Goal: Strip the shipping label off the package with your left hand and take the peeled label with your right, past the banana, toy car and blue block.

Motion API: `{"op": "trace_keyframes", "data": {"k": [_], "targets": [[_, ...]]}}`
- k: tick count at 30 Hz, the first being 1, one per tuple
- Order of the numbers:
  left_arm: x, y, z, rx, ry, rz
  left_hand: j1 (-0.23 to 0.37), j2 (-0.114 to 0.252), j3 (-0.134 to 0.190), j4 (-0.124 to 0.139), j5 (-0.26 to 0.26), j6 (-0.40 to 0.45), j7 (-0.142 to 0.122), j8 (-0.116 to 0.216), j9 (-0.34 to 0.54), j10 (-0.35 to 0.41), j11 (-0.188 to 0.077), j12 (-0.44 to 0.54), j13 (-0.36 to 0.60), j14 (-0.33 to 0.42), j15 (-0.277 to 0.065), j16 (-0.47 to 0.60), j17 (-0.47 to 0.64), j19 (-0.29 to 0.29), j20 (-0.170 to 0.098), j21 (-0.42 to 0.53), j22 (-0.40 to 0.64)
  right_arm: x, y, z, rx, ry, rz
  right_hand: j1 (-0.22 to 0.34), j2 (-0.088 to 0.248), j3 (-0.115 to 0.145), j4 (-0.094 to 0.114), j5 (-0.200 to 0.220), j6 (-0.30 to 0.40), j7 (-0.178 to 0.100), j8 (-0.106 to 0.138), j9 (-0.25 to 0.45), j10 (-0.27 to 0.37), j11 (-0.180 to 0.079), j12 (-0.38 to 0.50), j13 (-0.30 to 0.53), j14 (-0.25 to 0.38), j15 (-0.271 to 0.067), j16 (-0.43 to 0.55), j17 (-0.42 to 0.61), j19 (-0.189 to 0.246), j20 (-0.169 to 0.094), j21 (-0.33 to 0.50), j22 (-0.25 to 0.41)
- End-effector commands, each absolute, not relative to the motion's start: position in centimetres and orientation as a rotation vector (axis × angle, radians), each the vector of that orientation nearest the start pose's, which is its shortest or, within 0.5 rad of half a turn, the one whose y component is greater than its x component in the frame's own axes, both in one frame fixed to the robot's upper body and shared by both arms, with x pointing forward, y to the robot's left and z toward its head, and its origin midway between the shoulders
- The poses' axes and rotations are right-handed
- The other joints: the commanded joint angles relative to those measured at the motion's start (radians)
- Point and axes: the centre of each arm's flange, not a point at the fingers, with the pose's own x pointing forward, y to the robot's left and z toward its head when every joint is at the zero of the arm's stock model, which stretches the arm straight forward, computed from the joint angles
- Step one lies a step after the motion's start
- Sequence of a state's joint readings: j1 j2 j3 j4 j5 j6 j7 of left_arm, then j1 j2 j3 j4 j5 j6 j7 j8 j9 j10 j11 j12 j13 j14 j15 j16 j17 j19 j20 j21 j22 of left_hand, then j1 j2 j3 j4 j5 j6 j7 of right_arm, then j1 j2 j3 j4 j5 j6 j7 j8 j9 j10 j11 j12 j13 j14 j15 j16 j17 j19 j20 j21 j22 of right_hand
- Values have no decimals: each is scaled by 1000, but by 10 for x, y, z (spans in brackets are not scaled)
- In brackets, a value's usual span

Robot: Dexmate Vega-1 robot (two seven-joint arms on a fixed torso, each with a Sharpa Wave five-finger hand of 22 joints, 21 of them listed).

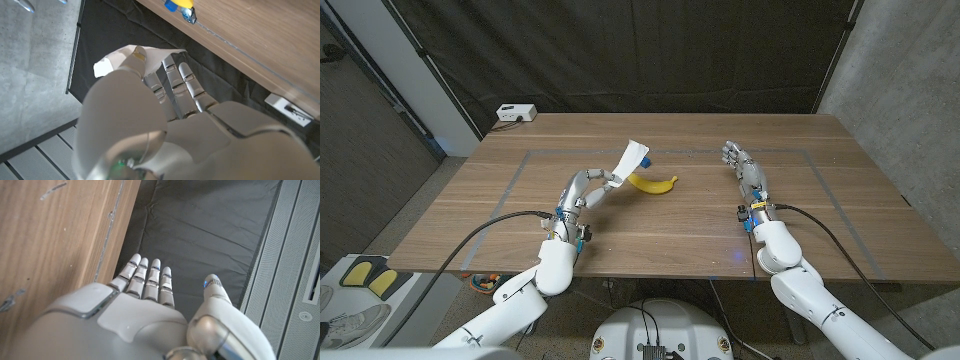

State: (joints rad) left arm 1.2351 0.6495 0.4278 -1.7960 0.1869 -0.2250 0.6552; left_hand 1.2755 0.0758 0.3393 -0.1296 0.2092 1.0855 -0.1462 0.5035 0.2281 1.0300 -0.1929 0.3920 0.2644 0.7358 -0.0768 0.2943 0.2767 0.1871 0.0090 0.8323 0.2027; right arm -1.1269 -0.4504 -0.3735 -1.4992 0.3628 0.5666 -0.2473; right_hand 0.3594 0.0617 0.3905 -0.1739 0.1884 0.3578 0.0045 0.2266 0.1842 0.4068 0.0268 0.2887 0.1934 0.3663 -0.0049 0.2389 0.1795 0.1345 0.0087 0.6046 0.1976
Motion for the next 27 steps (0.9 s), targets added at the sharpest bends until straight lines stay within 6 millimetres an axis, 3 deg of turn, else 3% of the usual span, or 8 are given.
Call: {"op": "trace_keyframes", "data": {"k": [1, 10, 17, 24, 27], "targets": [[536, 218, -69, 442, -852, -71, -7, 3, -1, 4, 11, 4, -11, 11, 8, -2, 0, 11, 117, -7, -159, -4, 6, -1, 1, 2, 1, 549, -225, -92, -10, -842, 1, 77, -10, 18, -4, -4, 76, 2, 19, 5, 79, -1, 24, 4, 95, -27, 18, 8, 55, -5, 27, 7], [543, 203, -39, 497, -889, -208, -10, -3, -7, 7, 28, 8, -27, 26, 18, -2, -3, 16, 131, -10, -159, -12, 10, -9, -3, 2, 0, 523, -216, -77, -91, -906, -89, 233, -34, 21, -8, 7, 220, -27, 44, 6, 222, -31, 65, 9, 249, -97, 77, 39, 144, 4, 83, 15], [551, 197, -26, 465, -859, -373, -9, -4, -10, 8, 38, 2, -23, 33, 25, -3, -3, 19, 140, -9, -160, -15, 13, -14, -3, 1, 0, 504, -210, -71, -205, -966, -196, 374, -31, 47, -18, 22, 256, -55, 41, 6, 255, -59, 68, 12, 272, -135, 94, 52, 163, 3, 109, 20], [559, 198, -22, 389, -803, -474, -4, 4, -10, 10, 51, -19, 9, 41, 36, -5, -3, 22, 154, -8, -160, -19, 20, -19, -1, 4, 1, 493, -203, -71, -279, -1022, -299, 485, -28, 72, -20, 27, 263, -96, 33, 6, 259, -101, 63, 17, 281, -177, 99, 59, 164, -3, 130, 28], [562, 199, -21, 356, -785, -511, 3, 12, -9, 9, 53, -24, 37, 46, 37, -4, -1, 26, 164, -3, -162, -18, 27, -20, -2, 7, 2, 489, -200, -70, -312, -1045, -349, 513, -38, 79, -18, 29, 268, -114, 31, 6, 263, -119, 63, 19, 291, -190, 99, 57, 167, -5, 141, 34]]}}
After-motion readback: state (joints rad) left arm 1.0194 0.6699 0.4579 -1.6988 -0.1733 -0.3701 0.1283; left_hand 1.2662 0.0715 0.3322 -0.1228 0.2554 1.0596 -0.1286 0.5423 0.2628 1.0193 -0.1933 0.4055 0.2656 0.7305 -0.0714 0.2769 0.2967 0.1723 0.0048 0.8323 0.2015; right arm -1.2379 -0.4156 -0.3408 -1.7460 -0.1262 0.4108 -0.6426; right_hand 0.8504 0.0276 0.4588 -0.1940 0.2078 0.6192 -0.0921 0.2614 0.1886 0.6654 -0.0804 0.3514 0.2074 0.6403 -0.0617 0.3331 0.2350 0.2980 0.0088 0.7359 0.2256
